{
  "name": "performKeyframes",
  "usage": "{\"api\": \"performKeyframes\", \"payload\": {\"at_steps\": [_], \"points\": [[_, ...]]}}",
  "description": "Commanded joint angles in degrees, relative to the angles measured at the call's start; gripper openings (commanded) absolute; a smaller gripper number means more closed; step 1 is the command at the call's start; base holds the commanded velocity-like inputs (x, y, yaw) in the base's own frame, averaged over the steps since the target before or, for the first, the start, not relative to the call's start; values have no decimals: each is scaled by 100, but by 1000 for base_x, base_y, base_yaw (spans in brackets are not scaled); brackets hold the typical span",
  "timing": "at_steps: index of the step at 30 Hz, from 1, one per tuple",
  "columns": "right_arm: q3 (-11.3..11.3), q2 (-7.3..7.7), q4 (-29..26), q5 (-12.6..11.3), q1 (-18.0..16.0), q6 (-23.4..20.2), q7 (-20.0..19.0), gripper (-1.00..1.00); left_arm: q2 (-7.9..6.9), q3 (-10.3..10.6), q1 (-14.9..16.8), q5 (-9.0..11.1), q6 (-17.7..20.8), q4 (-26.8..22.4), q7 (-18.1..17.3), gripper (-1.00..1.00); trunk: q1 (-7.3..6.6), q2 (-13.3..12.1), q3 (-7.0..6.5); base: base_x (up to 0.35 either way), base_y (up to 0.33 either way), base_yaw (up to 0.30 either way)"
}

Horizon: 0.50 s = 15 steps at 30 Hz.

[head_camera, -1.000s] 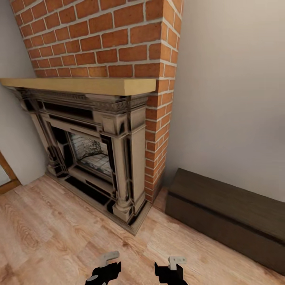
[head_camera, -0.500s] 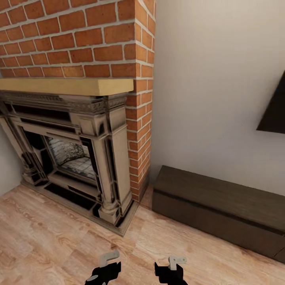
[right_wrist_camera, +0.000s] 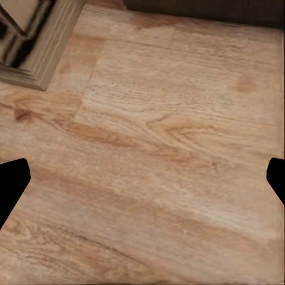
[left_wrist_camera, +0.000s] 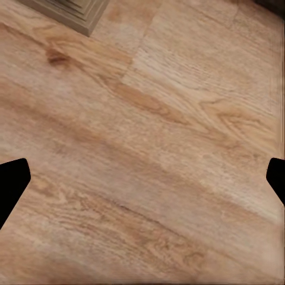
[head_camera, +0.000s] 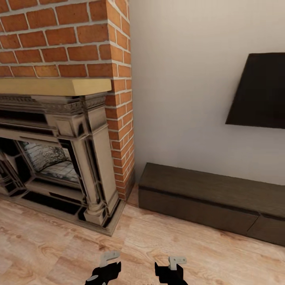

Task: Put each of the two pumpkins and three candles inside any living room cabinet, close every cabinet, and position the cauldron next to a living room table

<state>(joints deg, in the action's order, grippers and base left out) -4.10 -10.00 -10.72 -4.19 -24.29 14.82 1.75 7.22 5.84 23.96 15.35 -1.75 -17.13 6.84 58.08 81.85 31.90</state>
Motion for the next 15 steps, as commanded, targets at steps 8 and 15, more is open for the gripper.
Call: {"api": "performKeyframes", "payload": {"at_steps": [8, 15], "points": [[-24, 0, 8, -46, -6, 21, 18, 100, -9, 47, 1, 55, -18, -1, 37, 100, -2, 3, 5, -107, 0, -279], [-21, 0, 8, -46, -6, 21, 18, 100, -10, 47, -5, 55, -18, -1, 37, 100, -2, 3, 5, -12, 0, -279]]}}
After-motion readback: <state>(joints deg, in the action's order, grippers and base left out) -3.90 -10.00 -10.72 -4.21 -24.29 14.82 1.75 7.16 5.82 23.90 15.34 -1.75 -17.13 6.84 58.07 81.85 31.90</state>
